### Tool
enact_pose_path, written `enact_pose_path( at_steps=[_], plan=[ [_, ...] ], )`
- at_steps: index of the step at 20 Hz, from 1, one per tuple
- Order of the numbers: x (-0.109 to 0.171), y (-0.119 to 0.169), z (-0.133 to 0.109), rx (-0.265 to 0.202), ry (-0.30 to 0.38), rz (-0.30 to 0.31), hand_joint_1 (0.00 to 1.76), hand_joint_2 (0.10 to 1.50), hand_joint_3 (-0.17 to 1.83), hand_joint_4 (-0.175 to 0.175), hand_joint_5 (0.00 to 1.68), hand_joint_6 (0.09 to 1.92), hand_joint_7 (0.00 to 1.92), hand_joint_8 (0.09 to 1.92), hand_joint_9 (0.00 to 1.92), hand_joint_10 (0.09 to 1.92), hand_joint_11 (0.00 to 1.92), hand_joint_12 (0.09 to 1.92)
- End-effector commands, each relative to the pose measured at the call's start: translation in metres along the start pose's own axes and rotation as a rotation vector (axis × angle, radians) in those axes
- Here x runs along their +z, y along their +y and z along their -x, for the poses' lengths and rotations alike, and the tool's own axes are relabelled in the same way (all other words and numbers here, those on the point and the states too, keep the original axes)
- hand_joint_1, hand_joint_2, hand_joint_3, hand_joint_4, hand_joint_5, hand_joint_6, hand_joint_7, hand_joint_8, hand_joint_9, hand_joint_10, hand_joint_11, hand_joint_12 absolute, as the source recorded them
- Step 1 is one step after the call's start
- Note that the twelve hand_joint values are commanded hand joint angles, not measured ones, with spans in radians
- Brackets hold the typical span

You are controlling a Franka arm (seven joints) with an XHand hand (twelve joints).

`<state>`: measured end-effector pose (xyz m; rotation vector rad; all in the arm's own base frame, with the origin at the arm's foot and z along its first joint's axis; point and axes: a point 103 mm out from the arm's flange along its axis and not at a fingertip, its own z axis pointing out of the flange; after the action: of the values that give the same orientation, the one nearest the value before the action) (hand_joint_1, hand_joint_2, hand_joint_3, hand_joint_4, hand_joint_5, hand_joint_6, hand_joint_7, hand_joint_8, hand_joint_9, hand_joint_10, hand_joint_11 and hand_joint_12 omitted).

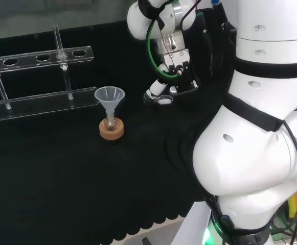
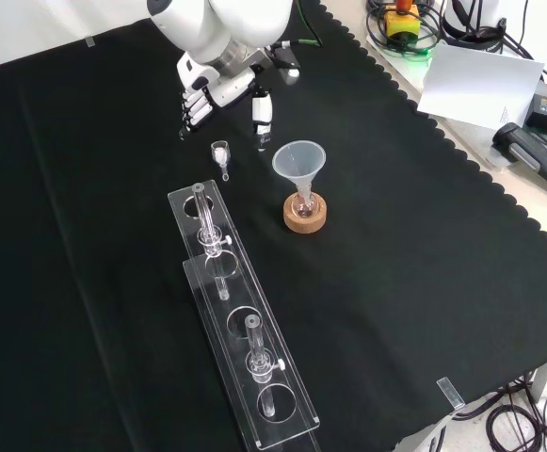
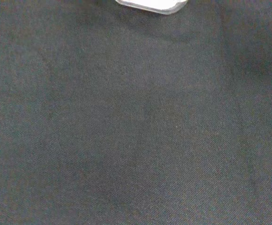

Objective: Pick up the weighing funnel.

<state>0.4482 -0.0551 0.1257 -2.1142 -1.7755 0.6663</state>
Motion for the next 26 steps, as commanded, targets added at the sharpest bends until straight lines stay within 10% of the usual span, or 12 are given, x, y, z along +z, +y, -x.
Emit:
enact_pose_path(
  at_steps=[1,26],
  plan=[
    [0.010,0.006,0.000,0.004,-0.025,0.010,0.51,0.68,0.02,0.019,0.12,0.09,0.18,0.47,0.09,0.72,0.00,0.87],
    [0.039,0.032,0.008,0.027,-0.055,0.011,0.59,0.71,0.06,0.034,0.40,0.09,0.43,0.43,0.32,0.64,0.00,0.99]
  ],
)
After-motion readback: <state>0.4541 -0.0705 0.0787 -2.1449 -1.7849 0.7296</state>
